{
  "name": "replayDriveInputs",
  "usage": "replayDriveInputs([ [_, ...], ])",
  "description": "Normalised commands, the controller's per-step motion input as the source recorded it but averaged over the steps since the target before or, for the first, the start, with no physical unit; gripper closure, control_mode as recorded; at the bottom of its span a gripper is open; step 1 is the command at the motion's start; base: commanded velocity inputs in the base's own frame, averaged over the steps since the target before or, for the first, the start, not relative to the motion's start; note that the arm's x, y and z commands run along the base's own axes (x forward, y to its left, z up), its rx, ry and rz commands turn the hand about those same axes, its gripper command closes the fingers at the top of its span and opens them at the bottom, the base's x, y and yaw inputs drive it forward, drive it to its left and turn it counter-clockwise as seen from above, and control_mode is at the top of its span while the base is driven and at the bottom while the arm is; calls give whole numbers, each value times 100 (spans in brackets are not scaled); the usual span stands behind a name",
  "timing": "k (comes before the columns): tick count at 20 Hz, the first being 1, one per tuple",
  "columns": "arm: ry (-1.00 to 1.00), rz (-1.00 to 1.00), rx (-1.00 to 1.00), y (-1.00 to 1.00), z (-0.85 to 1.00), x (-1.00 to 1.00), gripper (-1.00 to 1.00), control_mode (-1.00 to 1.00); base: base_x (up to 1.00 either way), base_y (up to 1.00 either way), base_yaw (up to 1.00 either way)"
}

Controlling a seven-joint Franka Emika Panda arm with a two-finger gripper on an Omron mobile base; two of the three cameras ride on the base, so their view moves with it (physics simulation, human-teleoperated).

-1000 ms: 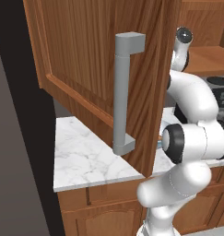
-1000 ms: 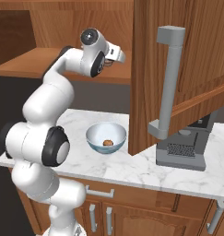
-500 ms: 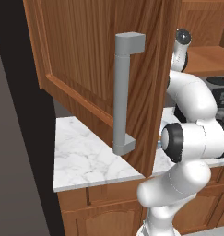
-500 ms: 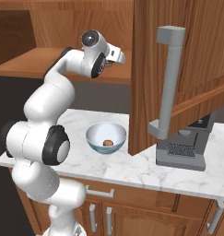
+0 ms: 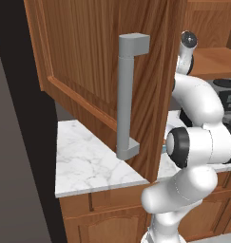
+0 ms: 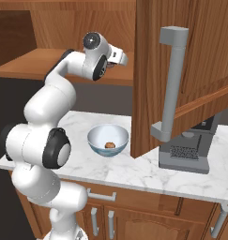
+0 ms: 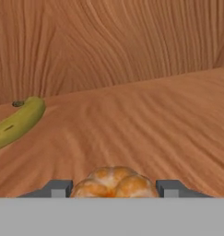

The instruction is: Open the cabinet. Pick the tangerine and tangerine from the cabinet and place them into the bowl. Then close the cabinet.

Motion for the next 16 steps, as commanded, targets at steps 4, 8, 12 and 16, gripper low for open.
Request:
replayDriveInputs([
  [4,0,0,0,-4,21,-34,100,-100,0,0,0],
  [8,0,0,0,-19,57,-71,100,-100,0,0,0],
  [12,-1,0,0,-28,46,-96,100,-100,0,0,0],
  [16,0,0,0,-31,17,-100,100,-100,0,0,0],
])
